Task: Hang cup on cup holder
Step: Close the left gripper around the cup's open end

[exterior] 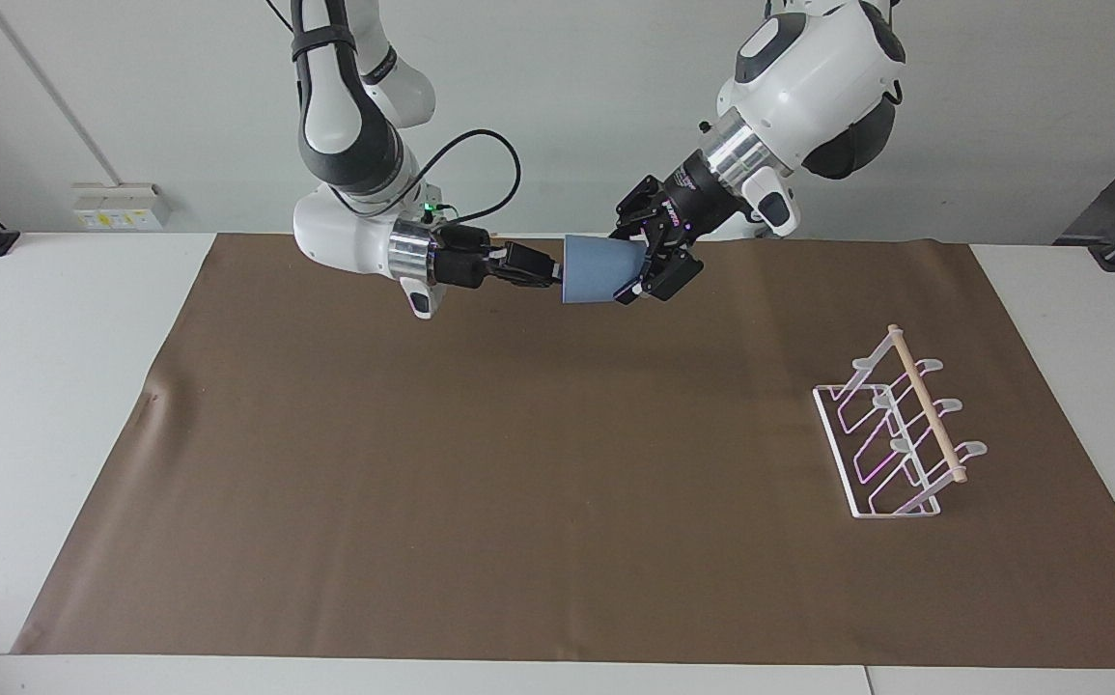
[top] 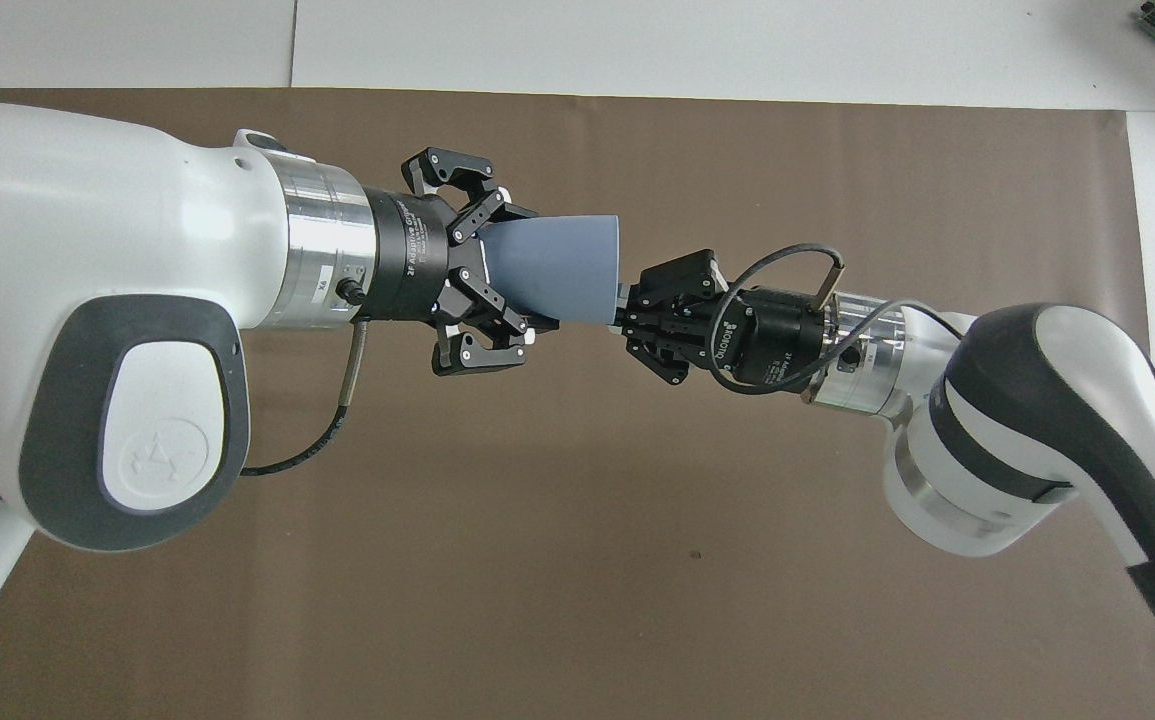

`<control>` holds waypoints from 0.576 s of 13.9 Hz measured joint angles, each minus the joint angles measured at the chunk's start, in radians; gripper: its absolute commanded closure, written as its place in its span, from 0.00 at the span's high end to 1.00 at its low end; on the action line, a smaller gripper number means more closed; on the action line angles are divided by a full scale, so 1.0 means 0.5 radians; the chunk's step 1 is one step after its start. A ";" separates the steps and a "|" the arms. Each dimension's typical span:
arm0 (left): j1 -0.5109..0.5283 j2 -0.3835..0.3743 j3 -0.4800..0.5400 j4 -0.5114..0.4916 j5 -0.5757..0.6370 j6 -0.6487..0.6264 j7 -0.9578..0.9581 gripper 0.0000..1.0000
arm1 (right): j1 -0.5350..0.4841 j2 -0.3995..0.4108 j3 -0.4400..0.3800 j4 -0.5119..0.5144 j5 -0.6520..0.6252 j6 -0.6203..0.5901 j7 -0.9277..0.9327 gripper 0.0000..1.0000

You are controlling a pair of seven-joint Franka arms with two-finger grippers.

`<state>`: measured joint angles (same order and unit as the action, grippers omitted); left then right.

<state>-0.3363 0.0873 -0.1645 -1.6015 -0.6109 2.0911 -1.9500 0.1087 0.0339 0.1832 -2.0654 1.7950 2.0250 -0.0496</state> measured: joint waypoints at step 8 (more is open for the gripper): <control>-0.001 -0.003 -0.004 -0.002 0.055 -0.002 -0.003 0.00 | 0.002 0.000 -0.002 0.003 0.000 0.023 0.012 0.60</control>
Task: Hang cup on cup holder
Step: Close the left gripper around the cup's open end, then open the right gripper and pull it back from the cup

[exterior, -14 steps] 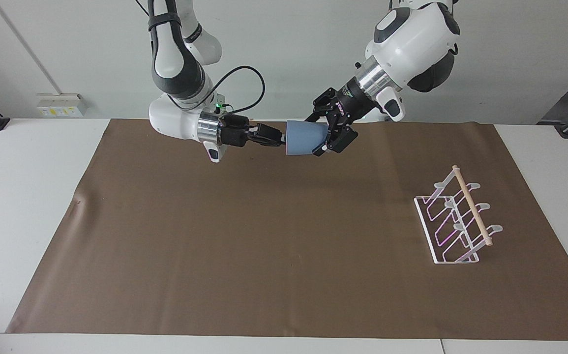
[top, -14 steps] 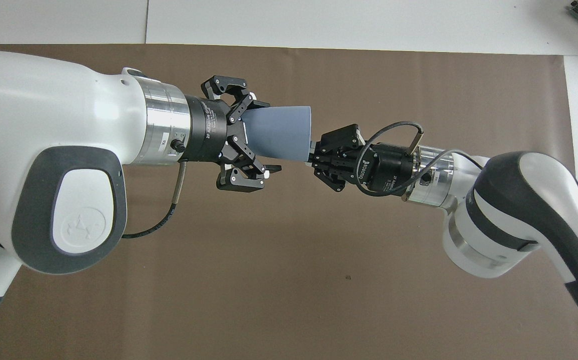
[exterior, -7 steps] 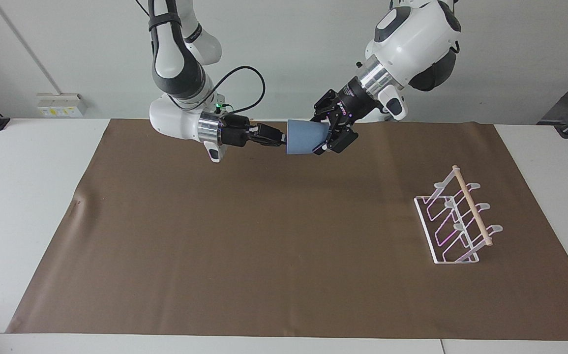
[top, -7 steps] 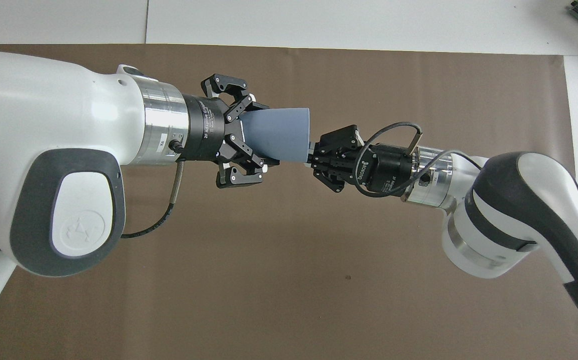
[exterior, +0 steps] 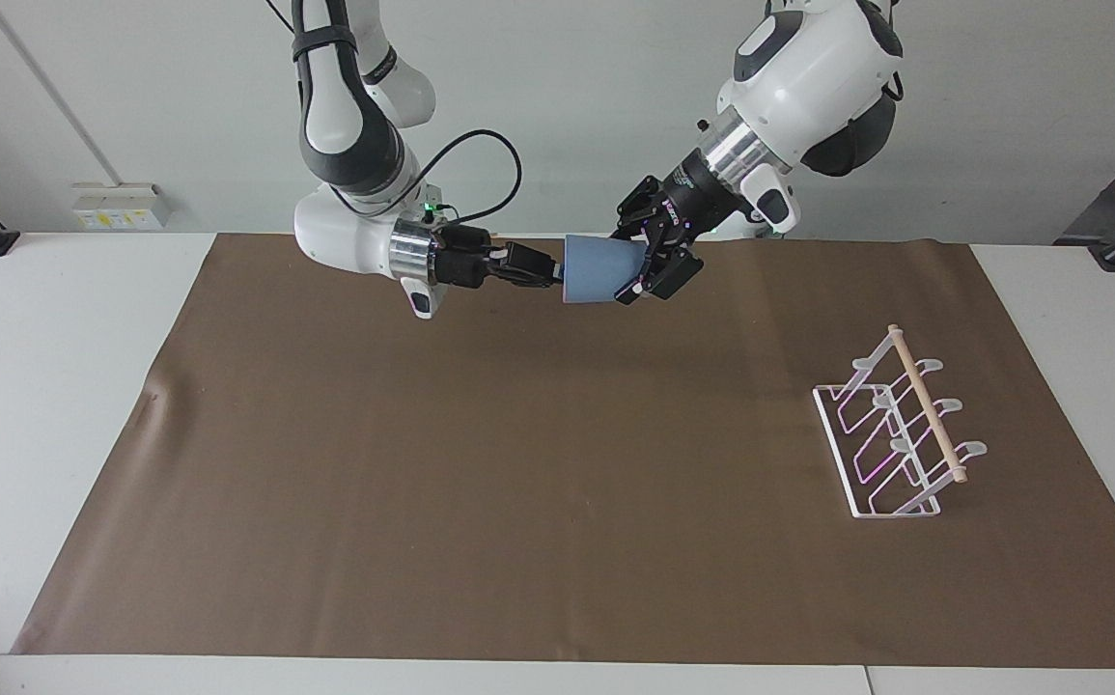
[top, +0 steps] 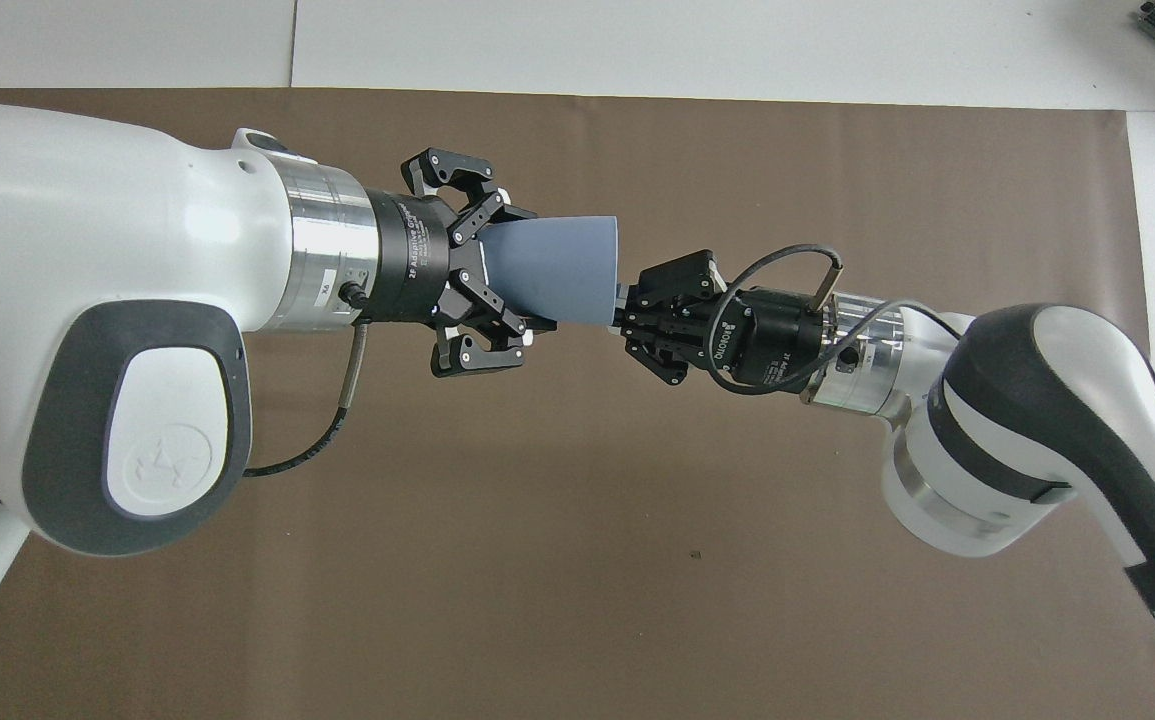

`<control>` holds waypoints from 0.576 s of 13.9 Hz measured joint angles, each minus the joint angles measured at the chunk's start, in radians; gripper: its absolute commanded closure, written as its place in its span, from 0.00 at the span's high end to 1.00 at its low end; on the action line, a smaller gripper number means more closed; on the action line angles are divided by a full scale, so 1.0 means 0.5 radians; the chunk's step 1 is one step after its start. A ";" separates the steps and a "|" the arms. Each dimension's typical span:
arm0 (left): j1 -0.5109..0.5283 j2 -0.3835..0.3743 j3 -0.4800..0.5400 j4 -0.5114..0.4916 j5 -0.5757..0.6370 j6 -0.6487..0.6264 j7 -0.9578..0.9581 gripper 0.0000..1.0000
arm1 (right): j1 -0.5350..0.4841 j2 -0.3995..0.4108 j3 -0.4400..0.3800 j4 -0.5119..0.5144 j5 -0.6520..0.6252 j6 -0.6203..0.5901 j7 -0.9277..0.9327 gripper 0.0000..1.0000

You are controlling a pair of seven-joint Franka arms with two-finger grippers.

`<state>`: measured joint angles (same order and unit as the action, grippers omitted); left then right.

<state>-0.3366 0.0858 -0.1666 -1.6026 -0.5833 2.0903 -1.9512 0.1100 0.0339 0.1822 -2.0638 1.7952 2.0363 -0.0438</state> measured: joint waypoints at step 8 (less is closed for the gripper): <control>0.000 0.000 0.000 -0.010 0.028 0.000 -0.001 0.00 | 0.000 0.000 -0.005 0.015 0.000 0.024 0.053 0.61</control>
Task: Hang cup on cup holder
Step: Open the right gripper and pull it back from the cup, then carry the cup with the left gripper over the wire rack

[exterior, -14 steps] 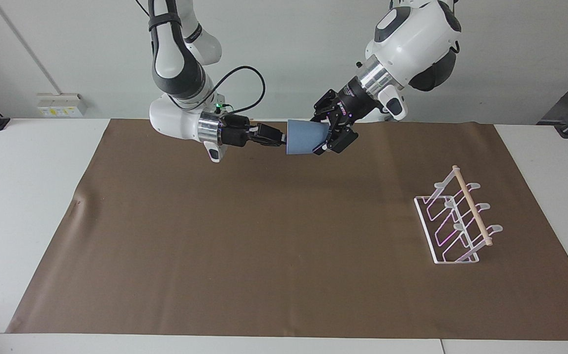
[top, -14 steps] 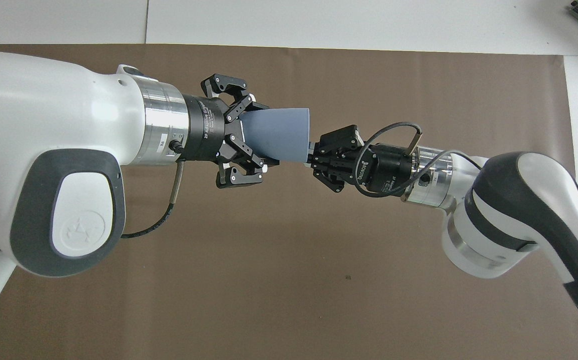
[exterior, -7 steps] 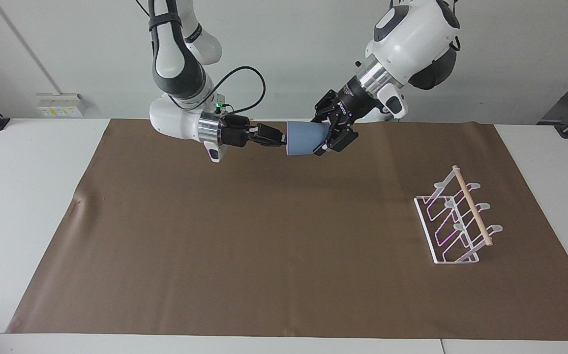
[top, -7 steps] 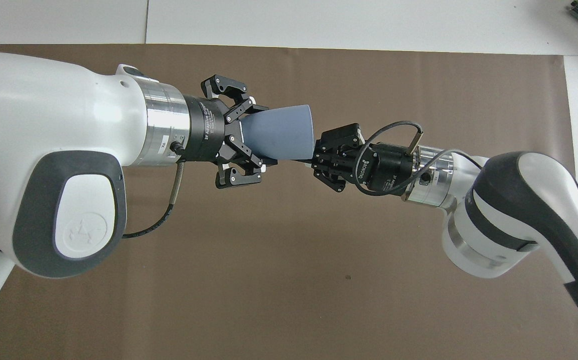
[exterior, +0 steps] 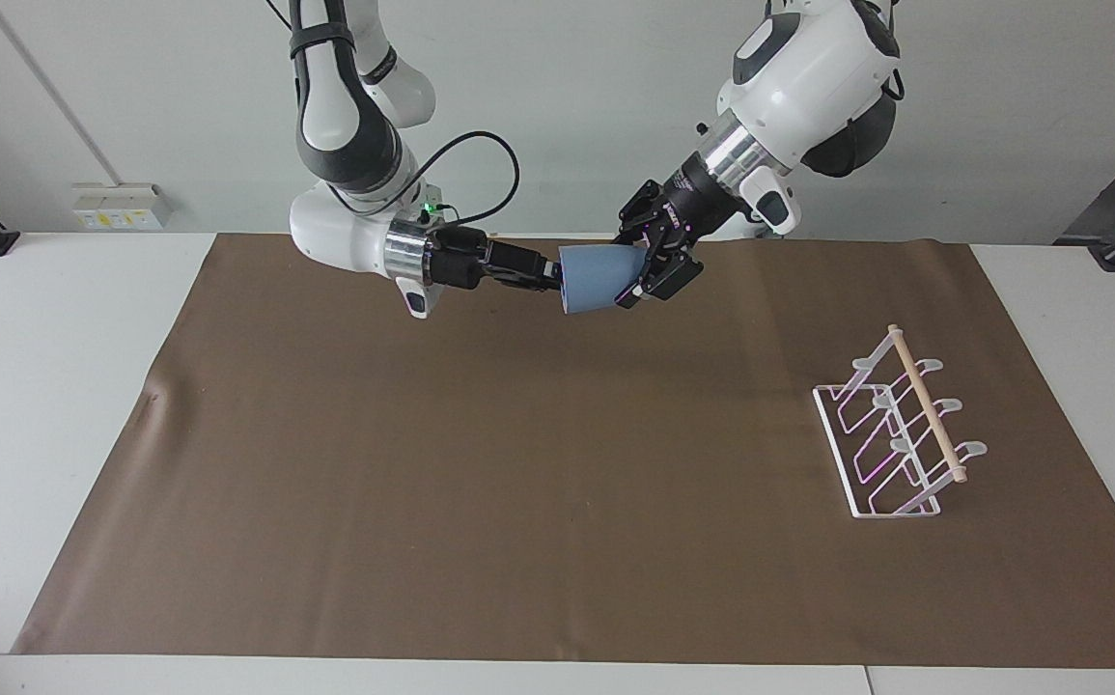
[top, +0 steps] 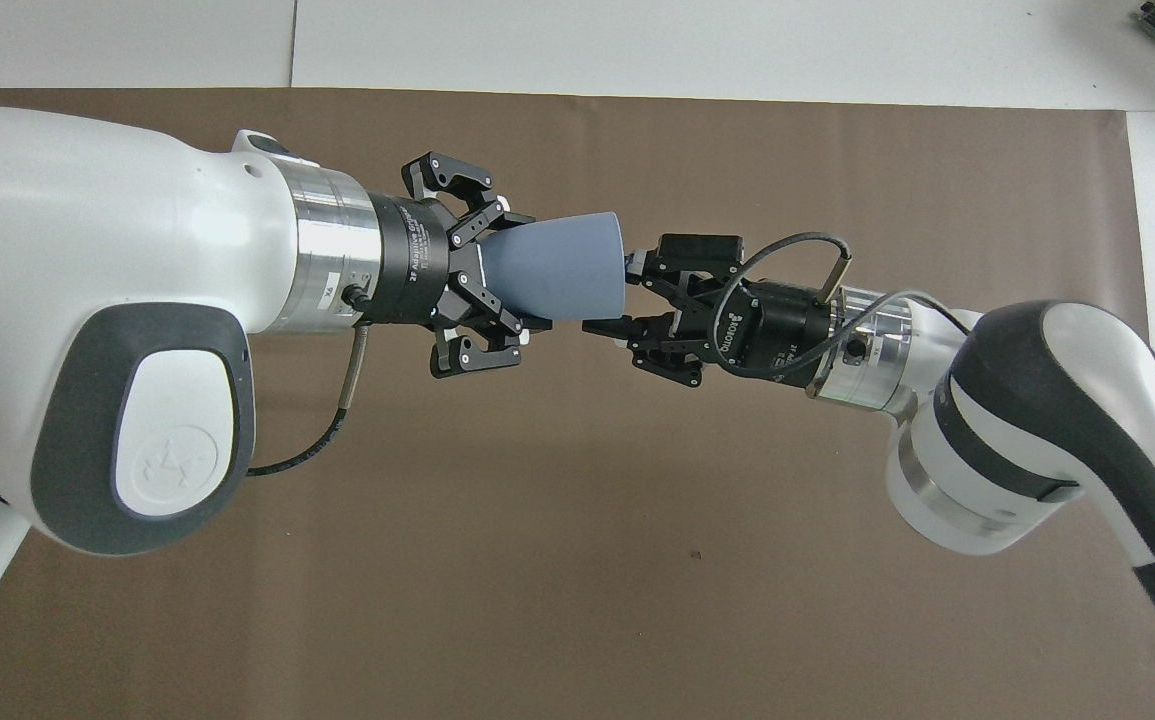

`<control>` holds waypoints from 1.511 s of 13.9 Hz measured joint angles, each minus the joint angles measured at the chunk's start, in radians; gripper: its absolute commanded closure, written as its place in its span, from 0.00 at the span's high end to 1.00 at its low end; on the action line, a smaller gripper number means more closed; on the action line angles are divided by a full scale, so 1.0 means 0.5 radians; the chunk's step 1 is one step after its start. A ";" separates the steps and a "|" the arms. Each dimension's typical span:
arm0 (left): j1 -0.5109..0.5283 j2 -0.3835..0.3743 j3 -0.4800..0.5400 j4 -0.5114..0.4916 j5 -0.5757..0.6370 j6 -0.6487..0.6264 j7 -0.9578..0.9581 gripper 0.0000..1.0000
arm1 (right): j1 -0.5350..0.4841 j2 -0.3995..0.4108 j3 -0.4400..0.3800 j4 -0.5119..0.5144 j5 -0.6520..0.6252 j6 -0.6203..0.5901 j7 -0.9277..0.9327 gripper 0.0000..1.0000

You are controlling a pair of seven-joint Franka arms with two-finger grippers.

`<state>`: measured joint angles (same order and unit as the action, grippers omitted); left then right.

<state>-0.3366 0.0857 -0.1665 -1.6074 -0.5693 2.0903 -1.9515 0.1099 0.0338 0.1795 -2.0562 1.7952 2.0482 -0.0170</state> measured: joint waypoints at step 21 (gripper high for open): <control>0.404 -0.046 0.055 -0.217 1.063 0.068 1.214 0.00 | -0.236 0.000 -0.020 0.124 -2.599 0.181 0.054 1.00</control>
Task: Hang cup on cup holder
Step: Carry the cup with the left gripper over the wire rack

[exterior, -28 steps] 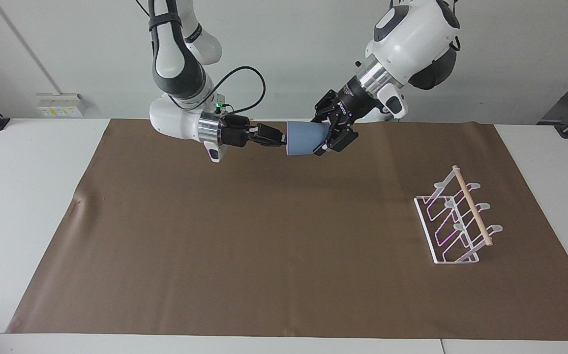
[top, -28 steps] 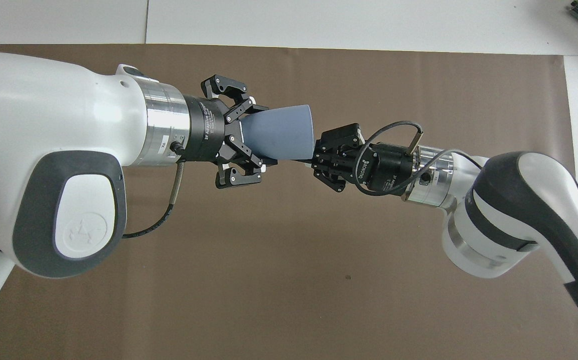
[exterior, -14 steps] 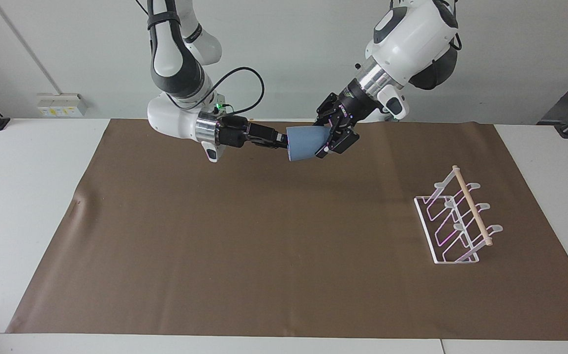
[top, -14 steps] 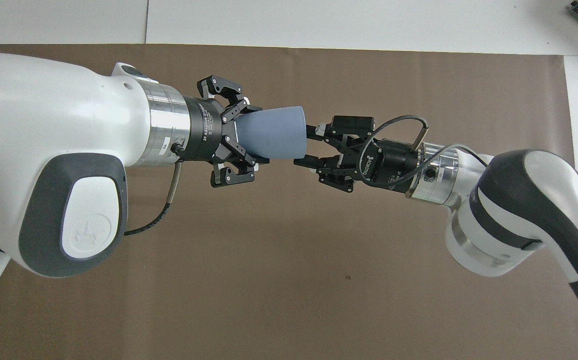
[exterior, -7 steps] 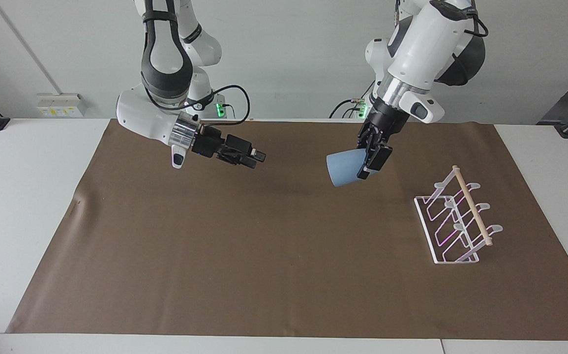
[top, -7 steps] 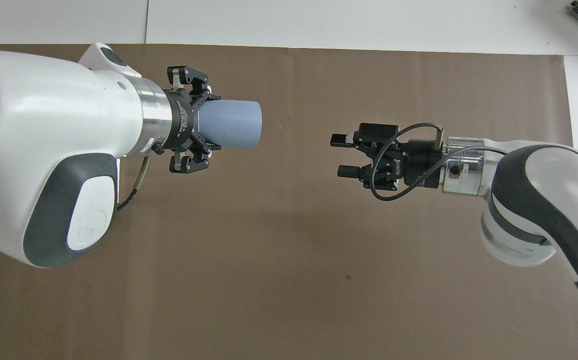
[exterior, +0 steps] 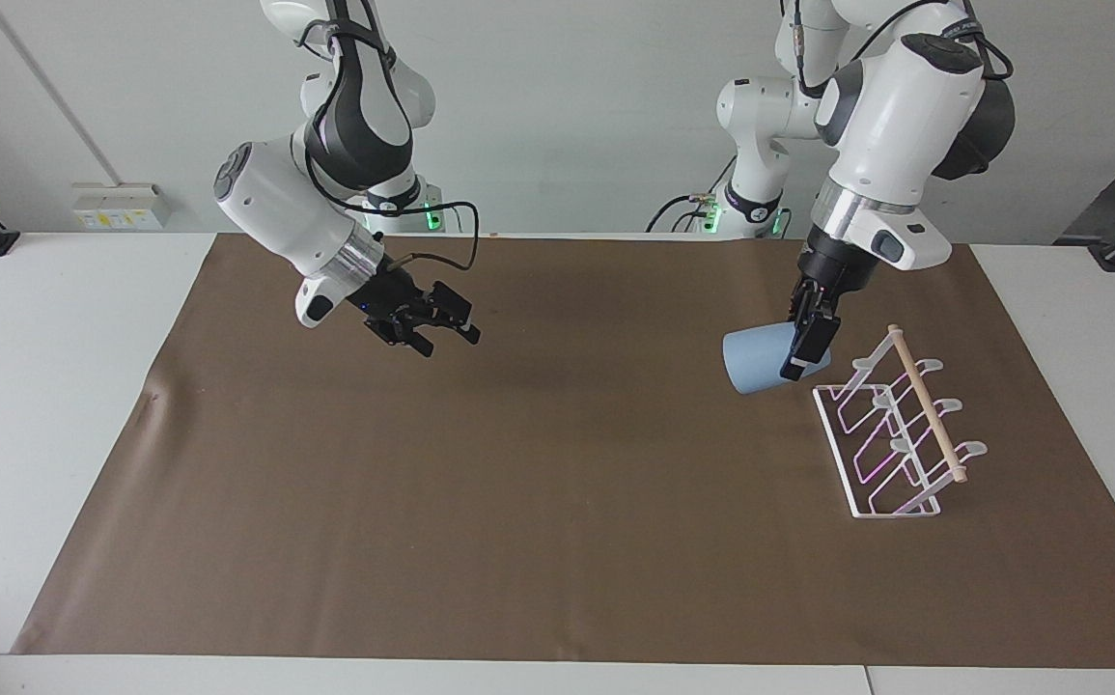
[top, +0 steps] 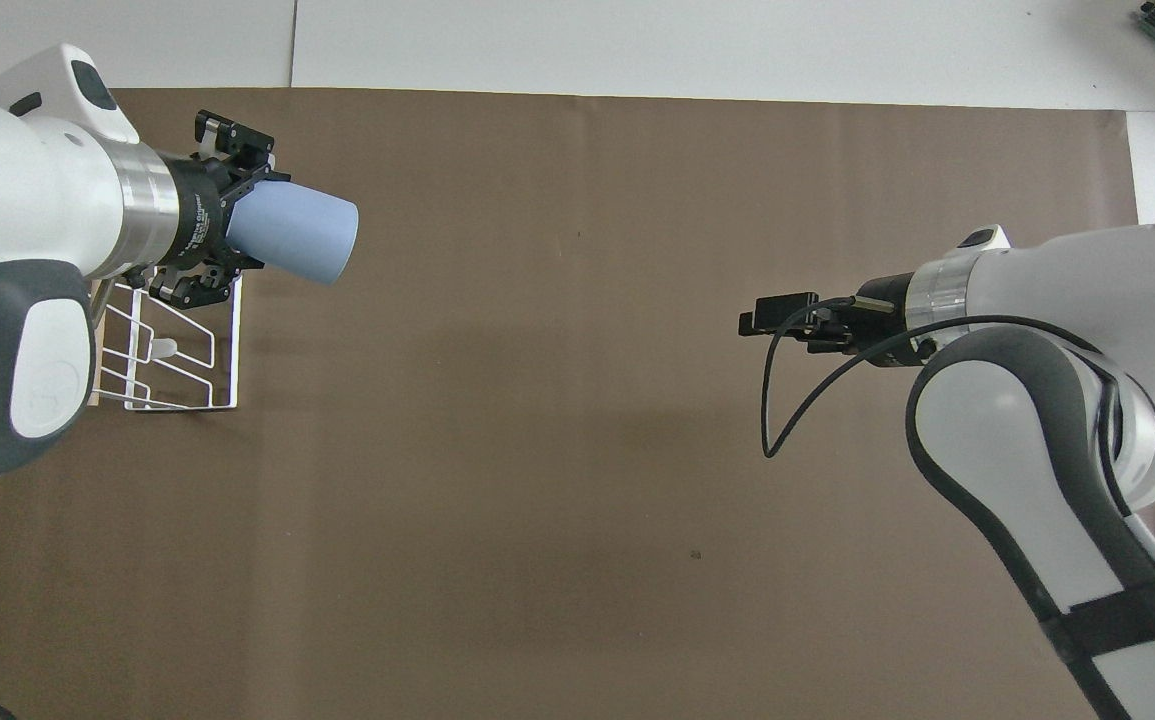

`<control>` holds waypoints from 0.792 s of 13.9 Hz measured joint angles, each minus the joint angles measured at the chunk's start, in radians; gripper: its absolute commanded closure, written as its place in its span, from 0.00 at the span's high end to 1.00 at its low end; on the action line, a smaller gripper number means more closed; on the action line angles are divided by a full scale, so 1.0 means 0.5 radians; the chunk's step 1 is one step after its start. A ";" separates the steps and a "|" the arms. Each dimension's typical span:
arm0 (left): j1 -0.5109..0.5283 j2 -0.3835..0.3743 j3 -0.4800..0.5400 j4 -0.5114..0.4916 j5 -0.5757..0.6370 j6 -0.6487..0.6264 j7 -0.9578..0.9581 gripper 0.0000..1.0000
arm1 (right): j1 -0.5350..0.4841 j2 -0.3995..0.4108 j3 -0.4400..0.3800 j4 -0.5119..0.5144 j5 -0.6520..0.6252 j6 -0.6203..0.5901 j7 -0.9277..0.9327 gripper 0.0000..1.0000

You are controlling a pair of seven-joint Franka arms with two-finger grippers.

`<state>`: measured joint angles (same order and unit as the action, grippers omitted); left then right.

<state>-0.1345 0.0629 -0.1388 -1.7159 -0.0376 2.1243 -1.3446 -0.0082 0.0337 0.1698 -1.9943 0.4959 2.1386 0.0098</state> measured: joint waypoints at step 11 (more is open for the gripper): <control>0.313 0.026 0.004 -0.334 0.655 0.748 1.192 0.00 | -0.146 -0.038 -0.008 0.401 -0.772 -0.404 0.119 1.00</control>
<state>0.0222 0.0758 -0.1369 -1.8829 0.2899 2.4985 -0.7485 -0.0812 0.0147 0.1656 -1.7939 0.1097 1.9367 0.0695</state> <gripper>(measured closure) 0.216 0.000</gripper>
